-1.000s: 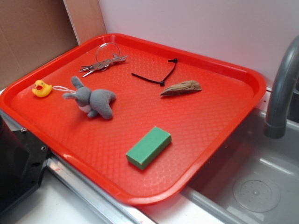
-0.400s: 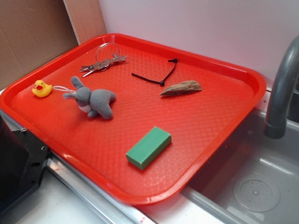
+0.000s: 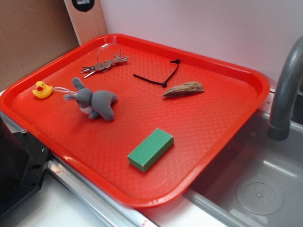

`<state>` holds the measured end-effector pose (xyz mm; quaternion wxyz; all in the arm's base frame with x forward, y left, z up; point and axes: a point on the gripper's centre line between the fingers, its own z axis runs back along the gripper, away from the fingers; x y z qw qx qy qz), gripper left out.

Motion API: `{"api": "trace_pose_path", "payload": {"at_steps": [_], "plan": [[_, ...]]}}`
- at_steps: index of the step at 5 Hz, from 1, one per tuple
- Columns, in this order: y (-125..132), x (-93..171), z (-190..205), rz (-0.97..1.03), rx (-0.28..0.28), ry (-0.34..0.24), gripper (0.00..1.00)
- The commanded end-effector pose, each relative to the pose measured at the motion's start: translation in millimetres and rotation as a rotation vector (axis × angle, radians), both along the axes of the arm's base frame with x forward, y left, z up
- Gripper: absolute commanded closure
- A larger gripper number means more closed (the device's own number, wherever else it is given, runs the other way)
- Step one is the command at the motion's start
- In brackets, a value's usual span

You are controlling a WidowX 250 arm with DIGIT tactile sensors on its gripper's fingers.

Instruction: Grab the gray animal.

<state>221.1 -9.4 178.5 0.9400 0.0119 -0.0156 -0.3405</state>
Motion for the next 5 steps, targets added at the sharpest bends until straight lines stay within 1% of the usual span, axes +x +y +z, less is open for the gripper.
{"api": "trace_pose_path", "payload": {"at_steps": [1, 2, 3, 4, 5], "plan": [[-4, -32, -63, -0.154, 0.020, 0.075, 0.00], [8, -45, -112, -0.052, 0.055, 0.129, 0.00], [19, -51, -154, -0.056, 0.079, 0.197, 0.00], [24, -49, -173, -0.056, 0.094, 0.245, 0.00], [26, -47, -177, -0.022, 0.093, 0.262, 1.00]]}}
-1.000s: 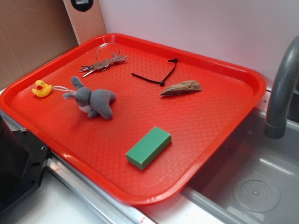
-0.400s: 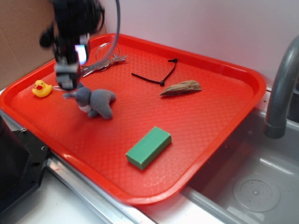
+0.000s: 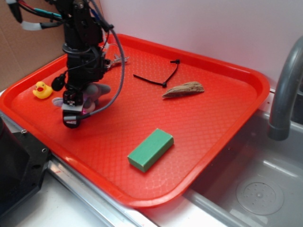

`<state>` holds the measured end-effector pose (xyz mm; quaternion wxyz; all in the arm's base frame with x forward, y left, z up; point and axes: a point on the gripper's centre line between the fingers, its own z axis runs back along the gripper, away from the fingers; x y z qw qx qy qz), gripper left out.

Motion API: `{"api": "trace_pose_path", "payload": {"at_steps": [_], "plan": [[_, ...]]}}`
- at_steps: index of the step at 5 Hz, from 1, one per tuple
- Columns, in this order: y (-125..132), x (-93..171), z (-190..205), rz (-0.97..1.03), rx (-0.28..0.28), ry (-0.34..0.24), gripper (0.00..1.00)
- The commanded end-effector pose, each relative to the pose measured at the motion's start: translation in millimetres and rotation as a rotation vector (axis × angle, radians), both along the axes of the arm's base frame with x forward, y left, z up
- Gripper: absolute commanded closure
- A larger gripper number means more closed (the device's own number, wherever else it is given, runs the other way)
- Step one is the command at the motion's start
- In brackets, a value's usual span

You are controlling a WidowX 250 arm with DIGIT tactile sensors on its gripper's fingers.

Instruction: Grab the gray animal.

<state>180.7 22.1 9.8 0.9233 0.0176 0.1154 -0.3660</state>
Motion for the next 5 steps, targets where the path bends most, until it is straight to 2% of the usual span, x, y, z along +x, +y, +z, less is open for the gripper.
{"api": "trace_pose_path", "payload": {"at_steps": [1, 2, 3, 4, 5], "plan": [[-6, -5, 5, 0.048, -0.010, -0.019, 1.00], [-15, 4, 54, 0.140, -0.004, -0.151, 1.00], [-38, 11, 106, 0.242, -0.127, -0.325, 1.00], [-35, 7, 156, 0.486, -0.089, -0.388, 1.00], [-27, 5, 206, 0.688, -0.003, -0.392, 1.00]]}}
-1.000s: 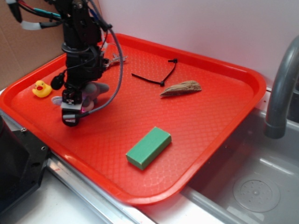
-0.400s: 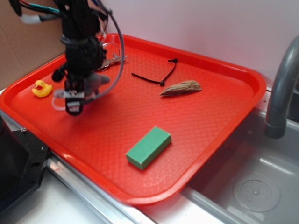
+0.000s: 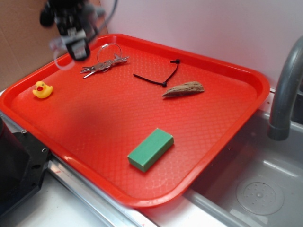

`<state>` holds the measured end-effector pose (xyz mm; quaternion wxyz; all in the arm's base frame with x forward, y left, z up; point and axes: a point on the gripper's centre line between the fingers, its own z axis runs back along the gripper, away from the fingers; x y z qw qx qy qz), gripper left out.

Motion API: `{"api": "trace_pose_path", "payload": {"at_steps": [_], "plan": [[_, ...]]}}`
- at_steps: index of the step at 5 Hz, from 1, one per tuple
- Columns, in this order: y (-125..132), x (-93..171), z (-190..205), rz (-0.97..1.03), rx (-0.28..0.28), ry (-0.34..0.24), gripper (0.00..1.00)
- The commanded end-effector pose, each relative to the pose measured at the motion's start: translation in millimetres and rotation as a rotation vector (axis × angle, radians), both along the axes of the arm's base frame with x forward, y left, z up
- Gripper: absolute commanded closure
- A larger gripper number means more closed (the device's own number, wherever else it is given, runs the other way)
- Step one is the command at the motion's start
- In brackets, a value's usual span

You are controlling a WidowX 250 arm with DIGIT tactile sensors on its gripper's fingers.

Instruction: Grab the gray animal.

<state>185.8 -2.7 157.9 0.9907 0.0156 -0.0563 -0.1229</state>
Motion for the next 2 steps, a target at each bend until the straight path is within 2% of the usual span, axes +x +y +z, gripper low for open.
{"api": "trace_pose_path", "payload": {"at_steps": [1, 2], "plan": [[4, -1, 108, 0.246, 0.046, -0.022, 1.00], [3, 3, 122, 0.217, 0.041, -0.032, 1.00]]}}
